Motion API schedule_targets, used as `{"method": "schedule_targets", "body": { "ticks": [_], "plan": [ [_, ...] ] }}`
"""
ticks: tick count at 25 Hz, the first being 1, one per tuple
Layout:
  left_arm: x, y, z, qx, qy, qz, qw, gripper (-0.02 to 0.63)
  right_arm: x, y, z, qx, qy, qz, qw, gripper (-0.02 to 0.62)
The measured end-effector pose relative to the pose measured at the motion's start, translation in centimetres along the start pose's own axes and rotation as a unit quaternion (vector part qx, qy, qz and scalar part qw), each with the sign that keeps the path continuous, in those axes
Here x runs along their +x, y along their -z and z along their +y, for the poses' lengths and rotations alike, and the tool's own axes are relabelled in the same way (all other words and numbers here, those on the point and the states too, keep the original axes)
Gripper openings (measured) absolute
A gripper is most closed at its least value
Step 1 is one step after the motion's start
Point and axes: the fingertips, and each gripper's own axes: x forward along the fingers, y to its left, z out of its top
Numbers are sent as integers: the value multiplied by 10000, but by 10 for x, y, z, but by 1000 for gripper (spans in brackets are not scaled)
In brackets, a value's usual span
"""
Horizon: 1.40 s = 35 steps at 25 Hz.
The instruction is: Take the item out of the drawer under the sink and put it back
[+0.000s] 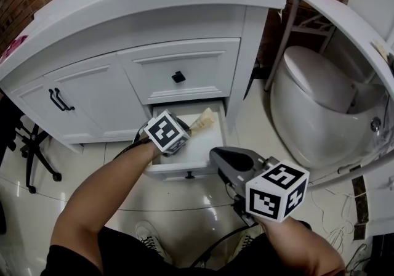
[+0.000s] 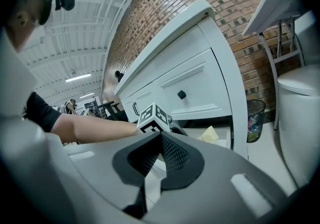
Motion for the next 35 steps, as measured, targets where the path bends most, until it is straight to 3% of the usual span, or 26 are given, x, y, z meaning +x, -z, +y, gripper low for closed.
{"method": "schedule_targets", "body": {
  "ticks": [20,25,28,31,35],
  "plan": [
    [-4,-1,8,-28,-132,-39,9999,31,-2,-1,-8,23,71,-1,10000,3],
    [-32,-19,13,-266,-559,-681,9958,8,1,4,-16,-13,169,95,9998,3],
    [-58,-26,9,-556,-551,-1156,9902,6,1,5,-14,-14,206,103,9997,3],
    [-91,-25,-1,-865,-501,-1681,9807,6,2,7,-7,-61,193,114,9997,3],
    [-142,-21,-21,-989,-632,-2349,9649,6,1,10,-1,-211,193,155,9995,3]
  ]
}}
